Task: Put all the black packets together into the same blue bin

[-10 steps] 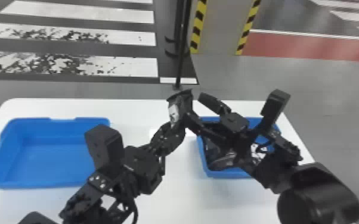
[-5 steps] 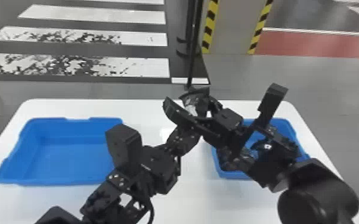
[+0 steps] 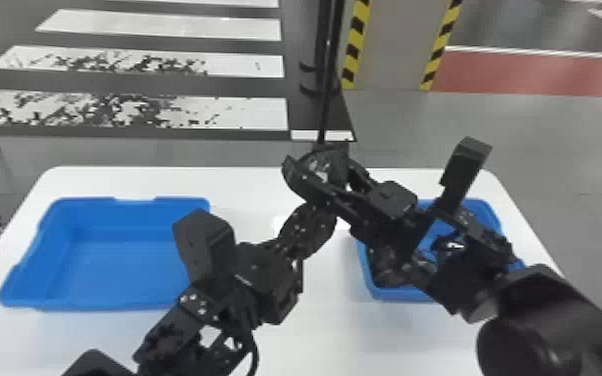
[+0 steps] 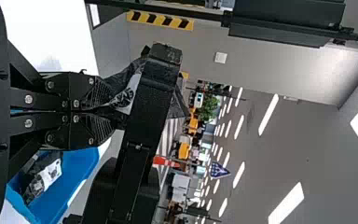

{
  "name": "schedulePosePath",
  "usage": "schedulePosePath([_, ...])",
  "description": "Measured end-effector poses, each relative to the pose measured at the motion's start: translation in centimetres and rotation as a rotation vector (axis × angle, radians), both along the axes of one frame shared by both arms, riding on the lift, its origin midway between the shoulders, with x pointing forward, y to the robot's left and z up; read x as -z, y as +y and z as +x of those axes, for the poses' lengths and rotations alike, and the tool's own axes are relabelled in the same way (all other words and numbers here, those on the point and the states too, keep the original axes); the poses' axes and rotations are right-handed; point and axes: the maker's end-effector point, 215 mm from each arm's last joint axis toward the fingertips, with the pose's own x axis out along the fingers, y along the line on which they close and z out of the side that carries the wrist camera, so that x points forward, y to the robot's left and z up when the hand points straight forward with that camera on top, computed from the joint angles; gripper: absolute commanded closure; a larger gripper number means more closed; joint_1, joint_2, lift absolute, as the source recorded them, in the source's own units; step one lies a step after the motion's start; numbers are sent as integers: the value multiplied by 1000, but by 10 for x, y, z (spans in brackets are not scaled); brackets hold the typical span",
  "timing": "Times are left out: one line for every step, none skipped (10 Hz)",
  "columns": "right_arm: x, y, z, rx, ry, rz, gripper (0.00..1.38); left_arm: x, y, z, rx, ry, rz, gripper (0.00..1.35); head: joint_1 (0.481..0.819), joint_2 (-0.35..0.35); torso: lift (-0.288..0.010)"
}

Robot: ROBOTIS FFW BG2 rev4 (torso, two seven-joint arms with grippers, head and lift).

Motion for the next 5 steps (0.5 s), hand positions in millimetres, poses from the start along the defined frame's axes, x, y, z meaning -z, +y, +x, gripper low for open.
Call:
schedulePosePath([-2,-1,-1,12,1,-7,1111,0,2,1,-5,-2,0,1211,695,-88,-110])
schedulePosePath([-5,0,-4,14,-3,-10,1115,0,3,1,-10,-3,-1,1211,695,-86,-110])
schedulePosePath([-7,0,-5,13,-7,-13,1116,0,5,1,-14,-5,-2,1211,695,-84,-110])
schedulePosePath([-8,1,-5,14,-9,-13,1116,0,5,2,-16,-5,-3,1211,695,-83,-110])
schedulePosePath([-8,0,-6,15,-9,-13,1118,-1,6,2,-18,-7,-5,1210,695,-82,-110])
